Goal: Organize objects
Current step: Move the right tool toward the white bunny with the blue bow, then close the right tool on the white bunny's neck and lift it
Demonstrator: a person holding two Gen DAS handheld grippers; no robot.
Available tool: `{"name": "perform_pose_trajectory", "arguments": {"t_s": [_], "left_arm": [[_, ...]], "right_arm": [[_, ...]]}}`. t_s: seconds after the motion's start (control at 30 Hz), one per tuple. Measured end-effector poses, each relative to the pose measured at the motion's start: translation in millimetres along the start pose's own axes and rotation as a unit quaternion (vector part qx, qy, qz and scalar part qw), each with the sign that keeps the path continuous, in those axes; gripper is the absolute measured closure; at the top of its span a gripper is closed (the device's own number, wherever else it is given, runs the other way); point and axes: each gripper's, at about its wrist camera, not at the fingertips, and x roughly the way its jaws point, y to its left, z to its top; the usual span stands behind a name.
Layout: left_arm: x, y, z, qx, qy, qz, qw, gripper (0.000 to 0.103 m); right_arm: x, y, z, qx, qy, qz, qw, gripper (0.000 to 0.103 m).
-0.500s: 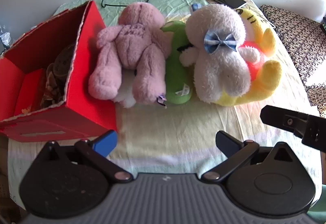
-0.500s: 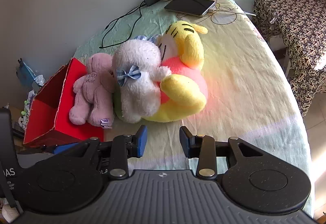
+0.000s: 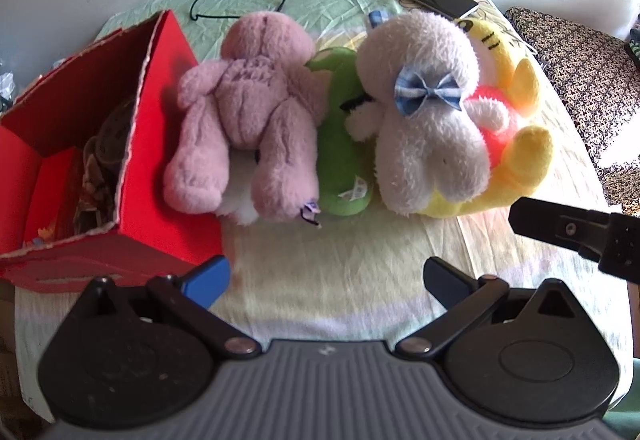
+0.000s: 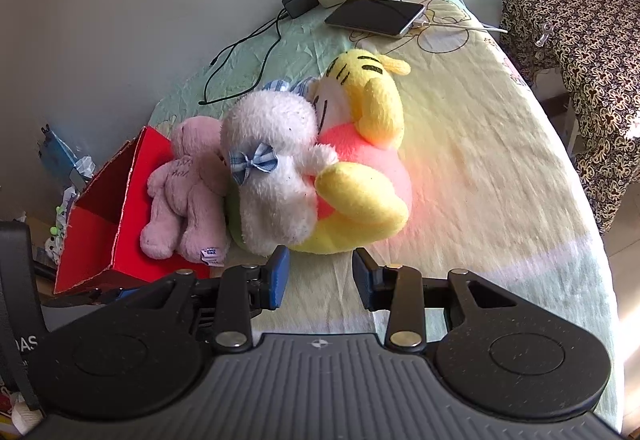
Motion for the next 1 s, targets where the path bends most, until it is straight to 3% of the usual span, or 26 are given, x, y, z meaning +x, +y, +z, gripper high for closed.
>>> {"name": "perform_pose_trajectory", "arguments": {"t_s": [0.17,0.3,0.37,0.47,0.6,0.8,1.0], "left_arm": [[-19.6,5.6,6.5,0.025,-0.047,-0.046,0.9975,0.002],[-41.6,14.9,11.5,0.044,-0.107,-0.098,0.9884,0.002],[-42.7,17.2,17.9,0.045,-0.118,-0.132,0.9832,0.002],[-31.7,13.2,29.2,0.044,-0.113,-0.180,0.9762,0.004],[-11.0,3.8,37.9,0.059,-0.109,-0.202,0.9715,0.012],[19.7,3.7,56.9,0.057,-0.088,-0.209,0.9722,0.015],[34.7,-2.1,65.1,0.061,-0.072,-0.211,0.9728,0.030]], "right_arm": [[-5.7,0.9,10.3,-0.004,-0.020,0.022,1.000,0.064],[-7.2,0.0,23.4,0.000,-0.038,0.040,0.998,0.064],[-3.4,0.7,30.6,0.001,-0.036,0.053,0.998,0.063],[4.0,2.1,40.7,0.003,-0.040,0.062,0.997,0.063],[16.5,2.1,51.9,0.000,-0.038,0.072,0.997,0.054],[40.2,4.4,62.4,-0.018,-0.026,0.065,0.997,0.052],[55.9,4.6,66.9,-0.016,-0.008,0.082,0.996,0.048]]}}
